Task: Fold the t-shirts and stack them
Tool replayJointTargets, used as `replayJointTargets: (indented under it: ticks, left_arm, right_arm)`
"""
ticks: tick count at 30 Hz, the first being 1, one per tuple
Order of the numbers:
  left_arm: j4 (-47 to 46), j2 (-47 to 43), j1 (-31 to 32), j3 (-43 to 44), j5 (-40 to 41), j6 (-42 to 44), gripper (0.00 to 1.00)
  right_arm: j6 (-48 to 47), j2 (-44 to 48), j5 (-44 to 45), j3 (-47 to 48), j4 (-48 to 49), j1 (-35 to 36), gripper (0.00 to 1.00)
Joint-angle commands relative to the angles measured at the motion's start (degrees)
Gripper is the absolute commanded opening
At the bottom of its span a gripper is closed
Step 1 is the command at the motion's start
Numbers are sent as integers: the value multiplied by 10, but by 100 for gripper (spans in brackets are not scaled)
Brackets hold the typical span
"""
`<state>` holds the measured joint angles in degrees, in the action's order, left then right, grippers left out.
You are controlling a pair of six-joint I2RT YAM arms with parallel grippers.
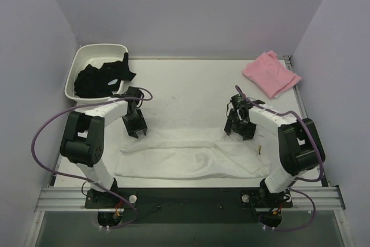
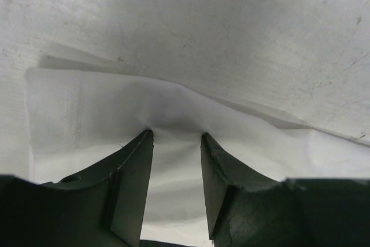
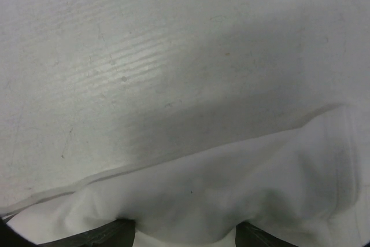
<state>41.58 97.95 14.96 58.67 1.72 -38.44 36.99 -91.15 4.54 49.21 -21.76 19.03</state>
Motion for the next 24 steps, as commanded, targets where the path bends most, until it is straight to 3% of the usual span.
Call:
replayJointTargets:
  ticks: [1, 14, 24]
  left_arm:
    - [-37, 76, -8, 52, 25, 2, 48]
    - [17, 195, -35, 254, 22, 32, 48]
    - [30, 113, -34, 260, -1, 40, 48]
  right_arm:
    - [-8, -73, 1, 53, 18, -32, 69]
    - [-60, -214, -21, 263, -33, -85, 69]
    - [-78, -114, 8, 285, -77, -66, 69]
